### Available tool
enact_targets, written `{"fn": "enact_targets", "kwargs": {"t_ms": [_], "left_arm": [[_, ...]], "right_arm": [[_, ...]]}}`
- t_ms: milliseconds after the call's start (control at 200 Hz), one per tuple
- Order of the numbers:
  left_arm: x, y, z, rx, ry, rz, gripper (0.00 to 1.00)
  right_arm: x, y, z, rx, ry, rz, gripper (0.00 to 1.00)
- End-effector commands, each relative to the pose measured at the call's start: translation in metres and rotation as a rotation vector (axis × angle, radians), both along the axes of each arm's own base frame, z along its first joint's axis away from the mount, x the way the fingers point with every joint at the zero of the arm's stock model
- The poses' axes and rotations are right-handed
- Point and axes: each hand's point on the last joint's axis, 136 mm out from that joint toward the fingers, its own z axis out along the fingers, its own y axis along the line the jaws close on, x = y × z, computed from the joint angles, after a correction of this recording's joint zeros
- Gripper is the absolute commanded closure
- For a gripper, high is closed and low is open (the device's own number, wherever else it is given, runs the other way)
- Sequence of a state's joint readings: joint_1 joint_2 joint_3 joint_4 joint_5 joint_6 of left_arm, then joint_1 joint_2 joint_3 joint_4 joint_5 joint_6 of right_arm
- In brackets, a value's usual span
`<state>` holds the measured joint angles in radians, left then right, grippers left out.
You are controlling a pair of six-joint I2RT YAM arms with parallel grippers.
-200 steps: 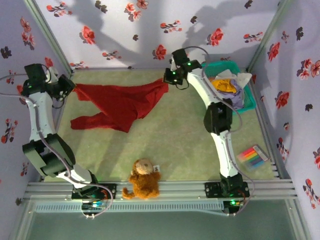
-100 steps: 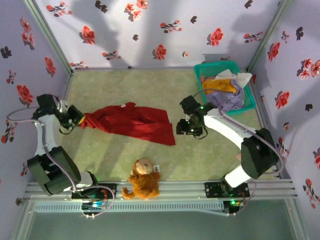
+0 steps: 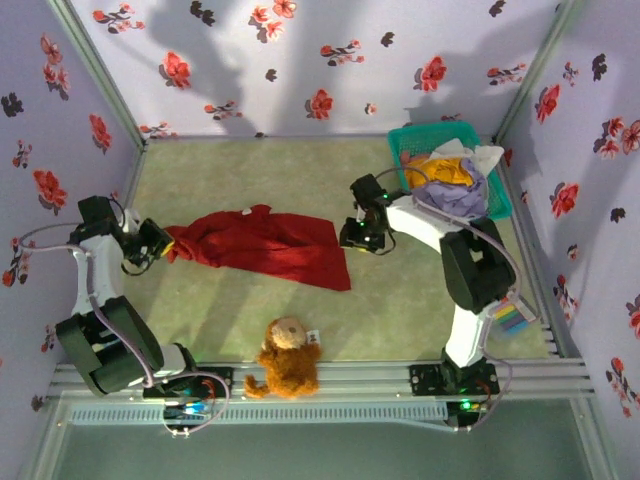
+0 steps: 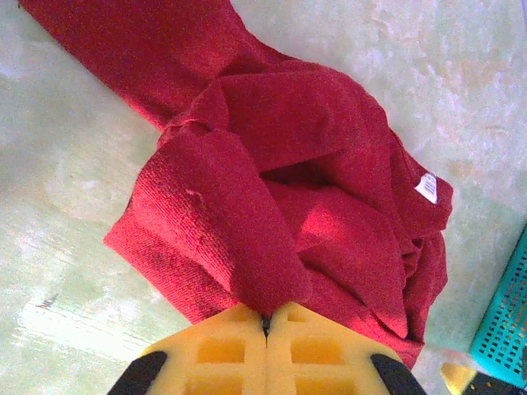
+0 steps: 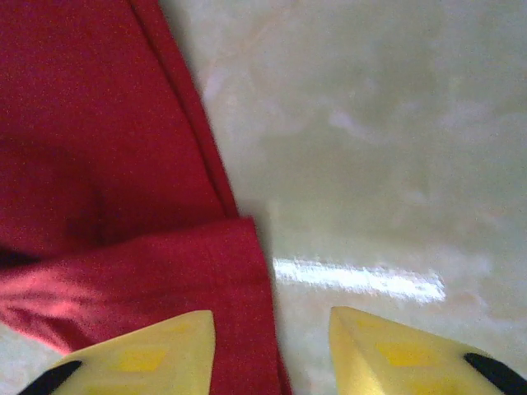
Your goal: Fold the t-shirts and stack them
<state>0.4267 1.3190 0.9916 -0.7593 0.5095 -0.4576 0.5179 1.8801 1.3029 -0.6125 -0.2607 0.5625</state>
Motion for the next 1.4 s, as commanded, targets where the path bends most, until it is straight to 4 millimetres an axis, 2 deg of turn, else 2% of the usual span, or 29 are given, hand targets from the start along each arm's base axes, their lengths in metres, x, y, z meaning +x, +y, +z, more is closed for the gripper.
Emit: {"fn": "enact_targets", "kwargs": {"t_ms": [0,265,545,700,815,965,1070,1145,1205,1295,1395], "left_arm": [[0.004,-0.003,0.008,0.008,-0.031,-0.025,1.00],[0.007,-0.004,0.006,0.005,-0.024,-0.034,1.00],[0.010,-0.003,0.006,0.002,-0.027,-0.030,1.00],[0.011,-0.004,0.006,0.002,-0.029,-0.033,1.00],[0.010,-0.005,0.005,0.001,-0.026,-0.036,1.00],[0.009,-0.006,0.009,0.007,-0.032,-0.047,1.00],[0.012,-0.007,0.017,0.010,-0.049,-0.053,1.00],[0.017,-0.009,0.029,0.013,-0.085,-0.065,1.00],[0.022,-0.009,0.044,0.029,-0.123,-0.074,1.00],[0.035,-0.007,0.077,0.068,-0.207,-0.092,1.00],[0.049,-0.006,0.122,0.112,-0.331,-0.129,1.00]], "right_arm": [[0.020,0.021,0.011,0.043,-0.057,0.045,0.60],[0.024,0.032,-0.015,0.045,-0.019,0.068,0.61],[0.014,0.025,-0.031,-0.091,0.019,0.102,0.62],[0.009,0.026,-0.036,-0.112,0.034,0.091,0.69],[0.009,0.026,-0.035,-0.105,0.030,0.077,0.80],[0.015,0.017,-0.006,-0.135,-0.042,0.057,1.00],[0.017,0.007,0.022,-0.154,-0.102,0.042,1.00],[0.018,-0.001,0.046,-0.166,-0.156,0.027,1.00],[0.019,-0.008,0.067,-0.175,-0.212,0.010,1.00],[0.023,-0.019,0.105,-0.181,-0.319,-0.020,1.00],[0.030,-0.030,0.161,-0.170,-0.480,-0.056,1.00]]}}
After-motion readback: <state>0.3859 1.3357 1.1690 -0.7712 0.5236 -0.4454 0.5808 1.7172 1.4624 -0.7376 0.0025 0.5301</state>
